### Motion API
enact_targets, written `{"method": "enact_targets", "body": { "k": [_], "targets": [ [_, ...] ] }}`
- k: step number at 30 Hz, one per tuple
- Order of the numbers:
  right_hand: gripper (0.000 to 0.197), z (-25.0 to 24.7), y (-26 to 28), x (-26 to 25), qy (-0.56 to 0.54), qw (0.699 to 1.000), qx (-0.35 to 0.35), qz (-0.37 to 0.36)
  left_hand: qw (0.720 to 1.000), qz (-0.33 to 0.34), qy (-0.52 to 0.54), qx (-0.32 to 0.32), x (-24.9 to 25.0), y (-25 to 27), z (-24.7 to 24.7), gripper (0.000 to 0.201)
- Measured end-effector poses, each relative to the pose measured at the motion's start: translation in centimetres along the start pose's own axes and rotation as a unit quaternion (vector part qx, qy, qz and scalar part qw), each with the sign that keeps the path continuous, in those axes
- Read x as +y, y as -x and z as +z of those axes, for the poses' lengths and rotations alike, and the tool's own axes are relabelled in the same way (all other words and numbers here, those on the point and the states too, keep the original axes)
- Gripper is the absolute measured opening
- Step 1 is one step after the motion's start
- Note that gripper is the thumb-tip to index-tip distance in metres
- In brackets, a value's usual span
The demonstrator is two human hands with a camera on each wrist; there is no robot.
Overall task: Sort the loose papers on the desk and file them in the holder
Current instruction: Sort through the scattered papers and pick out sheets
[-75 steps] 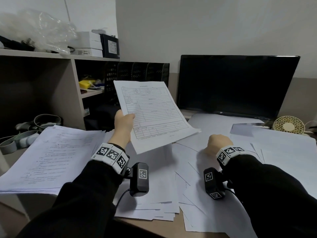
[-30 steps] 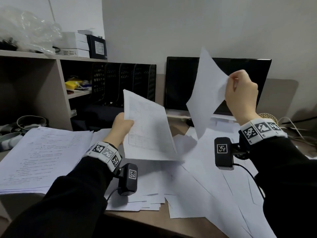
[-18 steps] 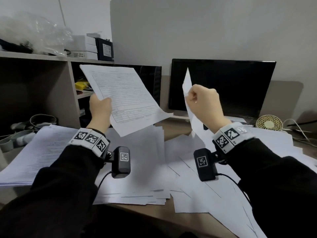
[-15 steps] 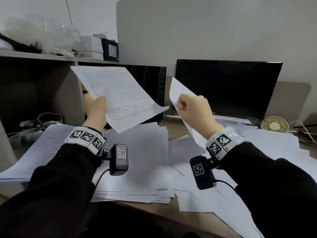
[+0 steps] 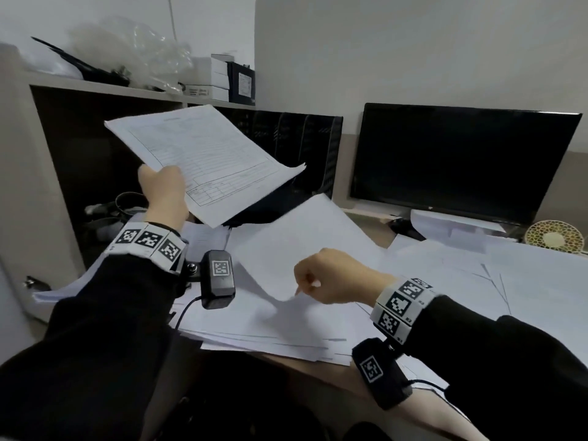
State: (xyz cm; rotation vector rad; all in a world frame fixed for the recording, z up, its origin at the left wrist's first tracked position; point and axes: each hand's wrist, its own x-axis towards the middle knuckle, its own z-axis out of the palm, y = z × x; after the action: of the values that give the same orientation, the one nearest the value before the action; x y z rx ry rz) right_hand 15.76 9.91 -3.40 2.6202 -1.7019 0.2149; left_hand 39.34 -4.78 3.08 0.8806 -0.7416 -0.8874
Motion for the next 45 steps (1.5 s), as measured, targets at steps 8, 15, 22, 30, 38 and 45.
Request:
{"method": "enact_targets", "body": {
  "k": [8,15,22,30,38,45],
  "targets": [
    [0.017,0.7,1.0,-0.5,-0.063,0.996,-0.063,0.003,0.997,-0.052,-0.017,-0.047,-2.3,1.5,1.0,0.037],
    [0.023,0.6,2.4,-1.4,-0.083,0.993,-0.074,-0.040,0.994,-0.079,-0.021,-0.078,-2.4,2.1,2.1,0.039],
    [0.012,1.2,2.3,-1.7,-0.038,0.998,-0.053,-0.009,0.991,-0.084,-0.021,-0.100,-2.7,3.0,2.9,0.041],
    [0.014,1.3,2.7,-1.6,-0.019,0.999,-0.046,0.010,0.989,-0.090,-0.036,-0.114,-3.5,3.7,3.9,0.035],
    [0.016,0.7,3.8,-1.2,-0.090,0.995,-0.040,0.010,0.985,-0.098,-0.040,-0.136,-3.9,4.8,5.6,0.037],
    [0.019,-2.4,5.3,1.6,-0.071,0.990,-0.007,0.123,0.977,-0.109,-0.035,-0.180,-4.9,6.3,7.5,0.041]
  ]
}}
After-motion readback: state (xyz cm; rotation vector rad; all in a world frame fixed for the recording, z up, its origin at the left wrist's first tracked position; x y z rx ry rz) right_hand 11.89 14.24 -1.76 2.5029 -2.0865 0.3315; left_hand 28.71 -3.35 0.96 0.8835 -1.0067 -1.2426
